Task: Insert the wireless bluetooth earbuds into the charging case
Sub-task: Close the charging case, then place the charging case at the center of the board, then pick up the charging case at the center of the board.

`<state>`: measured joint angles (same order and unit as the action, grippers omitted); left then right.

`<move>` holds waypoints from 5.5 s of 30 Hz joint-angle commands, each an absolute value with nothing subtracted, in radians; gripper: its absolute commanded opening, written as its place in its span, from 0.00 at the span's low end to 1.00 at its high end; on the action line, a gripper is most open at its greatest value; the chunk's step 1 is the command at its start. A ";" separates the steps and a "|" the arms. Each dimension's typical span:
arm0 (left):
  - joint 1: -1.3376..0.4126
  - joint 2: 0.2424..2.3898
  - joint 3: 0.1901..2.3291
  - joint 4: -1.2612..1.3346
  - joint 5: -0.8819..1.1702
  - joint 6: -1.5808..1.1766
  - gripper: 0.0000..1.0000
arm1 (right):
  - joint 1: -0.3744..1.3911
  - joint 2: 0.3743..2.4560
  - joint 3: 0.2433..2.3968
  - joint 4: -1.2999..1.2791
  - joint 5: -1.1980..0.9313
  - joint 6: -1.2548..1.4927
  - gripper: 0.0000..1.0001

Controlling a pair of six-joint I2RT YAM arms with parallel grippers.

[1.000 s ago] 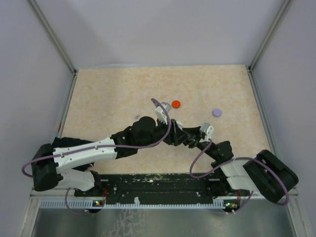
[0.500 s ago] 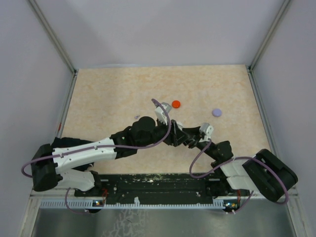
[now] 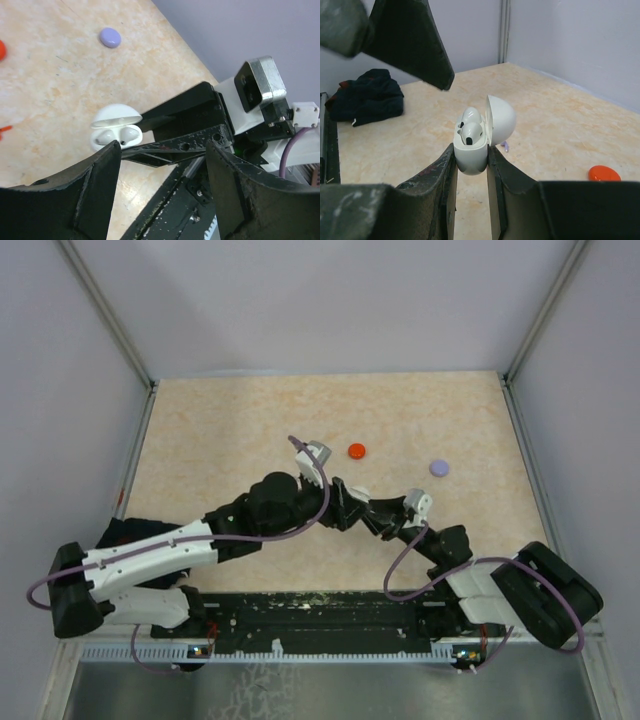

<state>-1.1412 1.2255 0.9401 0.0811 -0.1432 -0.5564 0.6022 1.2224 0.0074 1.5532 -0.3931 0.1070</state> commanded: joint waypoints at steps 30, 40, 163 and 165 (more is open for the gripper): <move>-0.744 1.197 0.929 0.150 0.586 -0.561 0.83 | 0.612 1.185 0.263 1.482 -0.700 0.206 0.00; -0.744 1.173 0.908 0.221 0.677 -0.588 0.72 | 0.612 1.276 0.277 1.538 -0.710 0.308 0.00; -0.312 0.861 0.811 -0.342 -0.103 -0.186 1.00 | 0.492 2.044 1.302 0.096 0.180 0.141 0.62; -0.309 0.861 0.810 -0.342 -0.096 -0.187 1.00 | 0.494 2.054 1.309 0.080 0.181 0.136 0.60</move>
